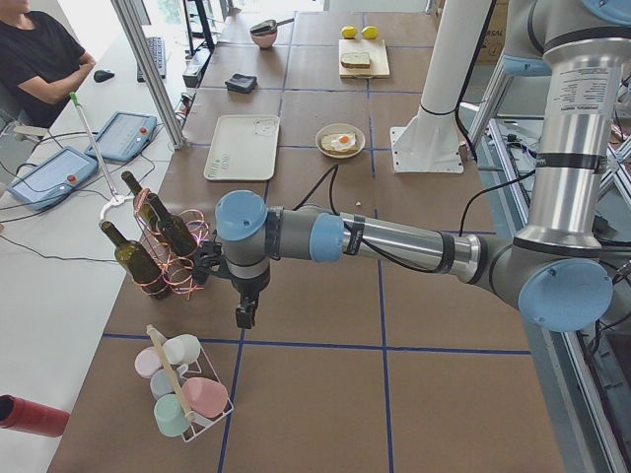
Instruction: Make sandwich and place on tray
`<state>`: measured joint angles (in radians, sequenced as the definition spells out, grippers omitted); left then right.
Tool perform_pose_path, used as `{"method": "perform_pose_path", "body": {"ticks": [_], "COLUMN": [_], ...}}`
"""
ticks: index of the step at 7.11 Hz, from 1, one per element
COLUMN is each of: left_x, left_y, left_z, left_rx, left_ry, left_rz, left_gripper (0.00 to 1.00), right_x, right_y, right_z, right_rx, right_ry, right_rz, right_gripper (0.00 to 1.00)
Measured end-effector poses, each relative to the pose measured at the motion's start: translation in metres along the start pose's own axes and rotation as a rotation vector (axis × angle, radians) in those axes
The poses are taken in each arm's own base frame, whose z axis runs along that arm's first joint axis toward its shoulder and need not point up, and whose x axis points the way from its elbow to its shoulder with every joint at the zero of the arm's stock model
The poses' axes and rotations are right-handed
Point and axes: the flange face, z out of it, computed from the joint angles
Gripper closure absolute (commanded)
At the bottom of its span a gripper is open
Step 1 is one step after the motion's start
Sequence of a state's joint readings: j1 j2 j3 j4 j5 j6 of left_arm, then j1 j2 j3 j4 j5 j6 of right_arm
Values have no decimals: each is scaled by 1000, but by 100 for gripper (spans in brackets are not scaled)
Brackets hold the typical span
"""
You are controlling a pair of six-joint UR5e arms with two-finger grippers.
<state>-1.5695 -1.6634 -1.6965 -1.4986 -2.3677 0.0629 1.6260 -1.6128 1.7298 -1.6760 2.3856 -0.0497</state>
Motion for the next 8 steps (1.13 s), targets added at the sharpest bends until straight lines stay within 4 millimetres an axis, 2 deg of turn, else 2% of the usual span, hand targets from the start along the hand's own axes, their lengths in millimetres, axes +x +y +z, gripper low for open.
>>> {"method": "perform_pose_path", "body": {"ticks": [1,3,5,7,8], "left_x": [28,75,148,217,247], "left_y": [-14,-36,-66,-86,-87], "left_z": [13,28,50,49,47], "left_rx": [1,29,32,45,62], "left_ry": [27,57,97,131,149], "left_rz": [69,203,300,204,155], "left_gripper": [0,0,0,0,0], "right_x": [-23,-58,-82,-119,-133], "right_y": [-11,-18,-19,-15,-5], "right_z": [-9,-4,1,12,15], "right_rx": [16,2,-12,-44,-54], "right_ry": [-17,-79,-108,-95,-76], "right_rz": [-33,-35,-24,41,56], "right_gripper": [0,0,0,0,0]}}
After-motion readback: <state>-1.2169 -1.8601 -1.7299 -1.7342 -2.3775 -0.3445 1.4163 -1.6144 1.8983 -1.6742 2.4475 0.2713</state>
